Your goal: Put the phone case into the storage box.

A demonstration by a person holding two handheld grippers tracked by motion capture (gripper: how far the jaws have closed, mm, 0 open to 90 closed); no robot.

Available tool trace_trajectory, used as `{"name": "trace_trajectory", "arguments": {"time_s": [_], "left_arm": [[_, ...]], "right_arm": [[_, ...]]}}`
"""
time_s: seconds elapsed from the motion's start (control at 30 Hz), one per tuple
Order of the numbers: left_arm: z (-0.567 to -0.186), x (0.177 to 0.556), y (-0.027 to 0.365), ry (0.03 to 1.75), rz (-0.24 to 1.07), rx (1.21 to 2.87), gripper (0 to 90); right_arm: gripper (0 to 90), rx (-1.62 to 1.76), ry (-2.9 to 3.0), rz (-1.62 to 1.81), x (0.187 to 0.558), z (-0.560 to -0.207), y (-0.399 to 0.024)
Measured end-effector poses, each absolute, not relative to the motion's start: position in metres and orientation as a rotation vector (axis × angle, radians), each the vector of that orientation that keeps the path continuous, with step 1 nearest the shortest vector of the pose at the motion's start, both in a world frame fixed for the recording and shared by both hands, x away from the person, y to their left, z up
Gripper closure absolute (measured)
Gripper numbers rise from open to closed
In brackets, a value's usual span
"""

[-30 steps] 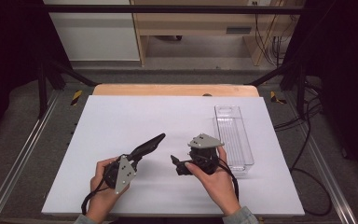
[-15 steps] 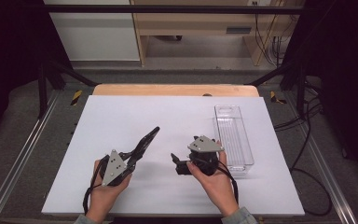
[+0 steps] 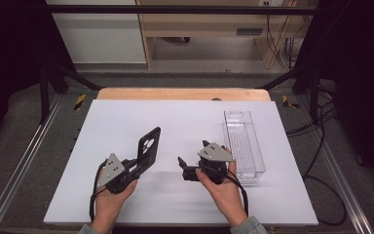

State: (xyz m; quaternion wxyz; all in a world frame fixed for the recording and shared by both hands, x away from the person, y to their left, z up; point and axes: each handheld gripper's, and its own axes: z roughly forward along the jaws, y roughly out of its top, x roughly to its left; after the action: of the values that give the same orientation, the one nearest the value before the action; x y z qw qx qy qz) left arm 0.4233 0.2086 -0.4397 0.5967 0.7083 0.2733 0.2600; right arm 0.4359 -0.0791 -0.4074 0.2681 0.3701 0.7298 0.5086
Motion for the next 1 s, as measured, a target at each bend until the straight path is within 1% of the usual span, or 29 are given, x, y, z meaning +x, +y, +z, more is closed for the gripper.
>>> {"name": "trace_trajectory", "arguments": {"time_s": [0.3,0.57,1.0], "left_arm": [[-0.443,0.425,0.211,0.678,0.53,1.592,84.8],[-0.443,0.423,0.208,0.677,0.532,1.594,84.8],[-0.445,0.42,0.198,0.662,0.498,1.601,84.8]], "right_arm": [[6.3,1.018,1.982,1.398,0.436,-0.41,-0.076],[6.1,1.016,1.996,1.405,0.435,-0.412,-0.074],[6.2,1.003,1.967,1.454,0.432,-0.409,-0.071]]}}
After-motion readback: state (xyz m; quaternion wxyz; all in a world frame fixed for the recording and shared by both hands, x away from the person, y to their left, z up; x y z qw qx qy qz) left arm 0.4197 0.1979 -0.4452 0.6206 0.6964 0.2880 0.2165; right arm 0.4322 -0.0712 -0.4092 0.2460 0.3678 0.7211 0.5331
